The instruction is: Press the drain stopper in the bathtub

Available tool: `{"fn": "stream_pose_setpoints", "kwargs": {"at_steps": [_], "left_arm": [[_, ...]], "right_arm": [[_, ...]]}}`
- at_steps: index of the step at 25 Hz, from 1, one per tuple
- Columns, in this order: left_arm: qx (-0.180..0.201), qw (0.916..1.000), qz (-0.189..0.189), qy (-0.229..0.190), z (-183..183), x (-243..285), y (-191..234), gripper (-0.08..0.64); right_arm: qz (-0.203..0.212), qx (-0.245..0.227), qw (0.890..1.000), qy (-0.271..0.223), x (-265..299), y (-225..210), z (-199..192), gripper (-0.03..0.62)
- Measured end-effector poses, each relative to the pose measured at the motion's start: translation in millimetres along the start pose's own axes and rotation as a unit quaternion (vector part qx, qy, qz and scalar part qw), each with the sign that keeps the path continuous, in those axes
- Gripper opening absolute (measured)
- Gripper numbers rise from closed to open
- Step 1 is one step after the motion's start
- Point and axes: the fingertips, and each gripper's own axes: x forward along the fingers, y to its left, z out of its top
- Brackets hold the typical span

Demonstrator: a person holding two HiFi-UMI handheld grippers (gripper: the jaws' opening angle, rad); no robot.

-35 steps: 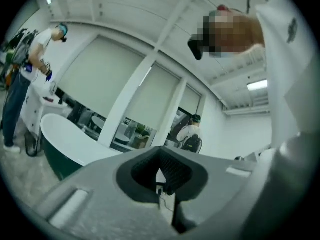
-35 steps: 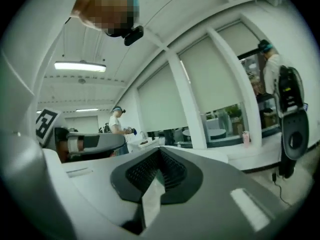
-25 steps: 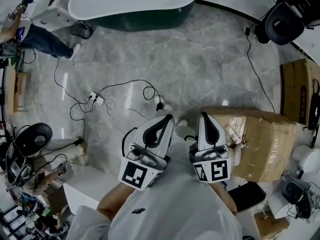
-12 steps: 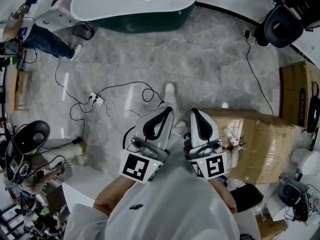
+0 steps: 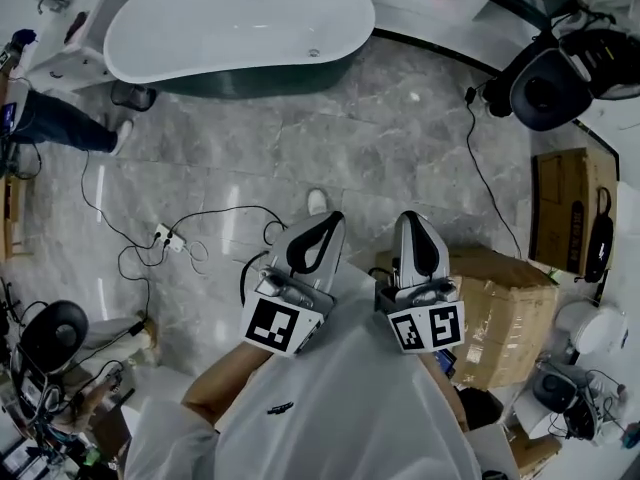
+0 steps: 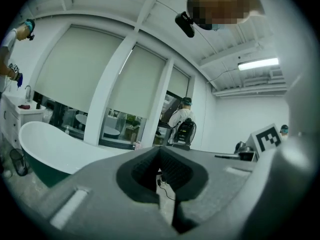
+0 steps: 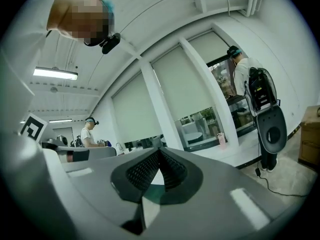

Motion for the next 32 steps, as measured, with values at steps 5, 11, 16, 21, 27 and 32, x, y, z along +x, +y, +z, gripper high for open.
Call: {"fn": "stream_pose_setpoints", "kwargs": {"at_steps": [5,11,16,21,27,32], "left_arm": [[-0.002,1.0,-0.003,0.001,34.6,55.7,75.5,0.003],[-0.001,0.9999,0.006,0.009,53.2,104.6,134.2,0.003],[-0.02,0.9992,0.017,0.032,48.8,153.1,157.4,0.003],[-0.019,0.9985,0.046,0.021,51.1,227.6,194.9,0.003],[-0.019,0.9937,0.107,0.027,92.1,356.6,249.0,0.003],[-0.031,0.9808,0.192,0.02,126.2,442.4,301.7,0.003]], "right_arm": [[0.064,-0.008,0.998,0.026,99.9,12.8,8.6,-0.005],[0.058,-0.012,0.998,0.034,173.5,-7.8,12.9,0.0],[0.076,0.091,0.99,0.077,220.5,-46.3,-0.9,-0.006],[0.116,0.016,0.991,0.07,304.3,-78.5,8.6,0.029],[0.192,-0.058,0.976,0.083,443.0,-144.0,47.4,0.023],[0.268,-0.089,0.95,0.13,539.2,-183.0,65.1,0.023]]}}
